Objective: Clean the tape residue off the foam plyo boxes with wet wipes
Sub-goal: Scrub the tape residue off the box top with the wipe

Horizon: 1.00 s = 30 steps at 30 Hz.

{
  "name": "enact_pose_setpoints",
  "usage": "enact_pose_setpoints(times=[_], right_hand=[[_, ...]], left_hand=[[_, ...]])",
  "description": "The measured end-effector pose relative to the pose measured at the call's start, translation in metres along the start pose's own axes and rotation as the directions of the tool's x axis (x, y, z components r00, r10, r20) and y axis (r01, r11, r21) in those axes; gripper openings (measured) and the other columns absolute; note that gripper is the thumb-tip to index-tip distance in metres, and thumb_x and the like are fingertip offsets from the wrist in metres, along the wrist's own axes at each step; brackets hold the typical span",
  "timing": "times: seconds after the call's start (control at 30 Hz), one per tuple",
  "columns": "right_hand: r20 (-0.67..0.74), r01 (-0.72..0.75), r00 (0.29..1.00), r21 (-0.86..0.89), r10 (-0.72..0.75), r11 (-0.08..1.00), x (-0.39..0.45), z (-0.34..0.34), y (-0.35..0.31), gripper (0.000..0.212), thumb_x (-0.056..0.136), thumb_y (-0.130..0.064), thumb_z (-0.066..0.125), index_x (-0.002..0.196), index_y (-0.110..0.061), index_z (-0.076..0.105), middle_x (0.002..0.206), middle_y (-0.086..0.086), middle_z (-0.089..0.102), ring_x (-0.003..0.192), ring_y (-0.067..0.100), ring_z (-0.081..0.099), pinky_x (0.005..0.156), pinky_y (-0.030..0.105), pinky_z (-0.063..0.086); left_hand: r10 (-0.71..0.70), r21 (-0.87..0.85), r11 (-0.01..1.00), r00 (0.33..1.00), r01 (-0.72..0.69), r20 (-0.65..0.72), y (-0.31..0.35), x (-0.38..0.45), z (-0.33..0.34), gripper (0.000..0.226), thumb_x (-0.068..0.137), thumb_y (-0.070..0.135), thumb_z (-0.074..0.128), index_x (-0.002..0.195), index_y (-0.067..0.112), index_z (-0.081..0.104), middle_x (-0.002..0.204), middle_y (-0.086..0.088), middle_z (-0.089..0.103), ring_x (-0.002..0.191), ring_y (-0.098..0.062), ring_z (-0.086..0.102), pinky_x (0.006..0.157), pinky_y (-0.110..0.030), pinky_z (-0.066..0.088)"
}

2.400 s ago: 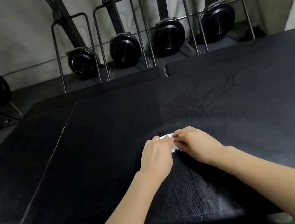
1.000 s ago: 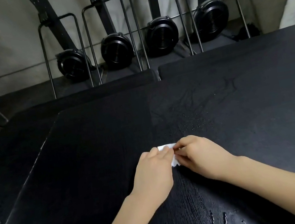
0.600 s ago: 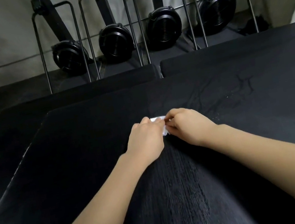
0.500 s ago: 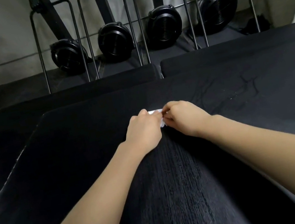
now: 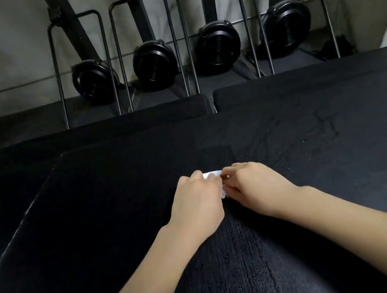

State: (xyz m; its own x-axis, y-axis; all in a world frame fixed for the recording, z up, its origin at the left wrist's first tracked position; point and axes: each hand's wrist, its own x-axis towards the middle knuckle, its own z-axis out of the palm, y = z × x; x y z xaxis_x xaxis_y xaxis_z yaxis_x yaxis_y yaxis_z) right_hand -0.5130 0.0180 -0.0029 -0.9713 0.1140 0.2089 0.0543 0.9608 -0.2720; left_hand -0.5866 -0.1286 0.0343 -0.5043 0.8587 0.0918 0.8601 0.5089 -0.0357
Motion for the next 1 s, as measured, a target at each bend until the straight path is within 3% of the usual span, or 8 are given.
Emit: enact_pose_setpoints(times=[0.13, 0.27, 0.4, 0.5, 0.63, 0.73, 0.83, 1.0], right_hand=[[0.012, -0.016, 1.000, -0.069, 0.017, 0.997, 0.027, 0.009, 0.016, 0.028, 0.101, -0.032, 0.047, 0.096, -0.017, 0.071, 0.103, -0.003, 0.067, 0.092, 0.021, 0.063, 0.075, 0.034, 0.047], [-0.012, -0.058, 0.998, -0.152, 0.057, 0.987, 0.073, 0.015, 0.043, 0.032, 0.102, -0.036, 0.046, 0.105, -0.014, 0.070, 0.109, 0.000, 0.069, 0.094, 0.025, 0.064, 0.071, 0.032, 0.041], [-0.027, -0.134, 0.991, -0.175, 0.132, 0.975, 0.122, 0.014, 0.073, 0.028, 0.100, -0.035, 0.048, 0.097, -0.015, 0.067, 0.104, 0.006, 0.070, 0.083, 0.031, 0.060, 0.067, 0.032, 0.037], [-0.032, -0.174, 0.985, -0.185, 0.171, 0.967, 0.151, 0.017, 0.092, 0.028, 0.099, -0.036, 0.048, 0.091, -0.016, 0.065, 0.101, 0.008, 0.069, 0.074, 0.028, 0.049, 0.066, 0.034, 0.037], [-0.056, -0.172, 0.985, -0.130, 0.166, 0.977, 0.156, 0.023, 0.102, 0.031, 0.100, -0.035, 0.048, 0.095, -0.013, 0.071, 0.100, 0.003, 0.070, 0.077, 0.023, 0.049, 0.067, 0.034, 0.040], [-0.057, -0.139, 0.989, -0.107, 0.134, 0.984, 0.140, 0.018, 0.091, 0.034, 0.098, -0.037, 0.049, 0.093, -0.016, 0.075, 0.099, 0.000, 0.072, 0.076, 0.025, 0.056, 0.071, 0.037, 0.050], [-0.059, -0.088, 0.995, -0.164, 0.080, 0.982, 0.106, 0.015, 0.074, 0.040, 0.096, -0.040, 0.043, 0.088, -0.016, 0.073, 0.093, -0.001, 0.071, 0.071, 0.026, 0.058, 0.067, 0.037, 0.049], [-0.066, -0.097, 0.994, -0.130, 0.089, 0.987, 0.079, 0.022, 0.062, 0.030, 0.100, -0.034, 0.044, 0.094, -0.018, 0.069, 0.093, -0.001, 0.065, 0.072, 0.021, 0.054, 0.066, 0.035, 0.045]], left_hand=[[-0.018, -0.004, 1.000, 0.999, 0.017, -0.029, -0.014, 0.023, 0.008, 0.027, 0.102, 0.027, 0.039, 0.116, 0.025, 0.061, 0.086, 0.003, 0.038, 0.076, -0.017, 0.032, 0.074, -0.027, 0.025], [-0.026, -0.015, 1.000, 0.998, 0.025, -0.051, -0.032, 0.069, 0.016, 0.028, 0.101, 0.025, 0.041, 0.120, 0.024, 0.062, 0.086, 0.002, 0.038, 0.076, -0.017, 0.031, 0.075, -0.029, 0.031], [-0.033, -0.070, 0.997, 0.999, 0.030, -0.036, -0.051, 0.125, 0.023, 0.026, 0.100, 0.022, 0.042, 0.114, 0.024, 0.063, 0.076, 0.007, 0.038, 0.098, -0.022, 0.046, 0.086, -0.037, 0.039], [-0.048, -0.091, 0.995, 0.999, 0.047, -0.005, -0.063, 0.158, 0.032, 0.026, 0.101, 0.021, 0.039, 0.112, 0.025, 0.063, 0.098, 0.005, 0.061, 0.107, -0.022, 0.045, 0.089, -0.039, 0.039], [-0.070, -0.100, 0.992, 0.997, 0.071, 0.009, -0.065, 0.169, 0.038, 0.031, 0.104, 0.026, 0.037, 0.124, 0.027, 0.061, 0.111, 0.002, 0.062, 0.111, -0.023, 0.043, 0.090, -0.040, 0.038], [-0.063, -0.100, 0.993, 0.998, 0.062, -0.002, -0.058, 0.150, 0.031, 0.030, 0.103, 0.026, 0.038, 0.118, 0.026, 0.064, 0.097, 0.002, 0.056, 0.108, -0.023, 0.045, 0.085, -0.037, 0.035], [-0.034, -0.088, 0.996, 0.999, 0.031, -0.032, -0.048, 0.114, 0.025, 0.031, 0.100, 0.023, 0.039, 0.120, 0.026, 0.063, 0.079, 0.006, 0.038, 0.082, -0.020, 0.037, 0.076, -0.033, 0.031], [-0.072, -0.093, 0.993, 0.997, 0.072, 0.011, -0.038, 0.088, 0.022, 0.031, 0.102, 0.027, 0.038, 0.127, 0.027, 0.057, 0.094, -0.002, 0.040, 0.078, -0.020, 0.036, 0.074, -0.029, 0.031]])
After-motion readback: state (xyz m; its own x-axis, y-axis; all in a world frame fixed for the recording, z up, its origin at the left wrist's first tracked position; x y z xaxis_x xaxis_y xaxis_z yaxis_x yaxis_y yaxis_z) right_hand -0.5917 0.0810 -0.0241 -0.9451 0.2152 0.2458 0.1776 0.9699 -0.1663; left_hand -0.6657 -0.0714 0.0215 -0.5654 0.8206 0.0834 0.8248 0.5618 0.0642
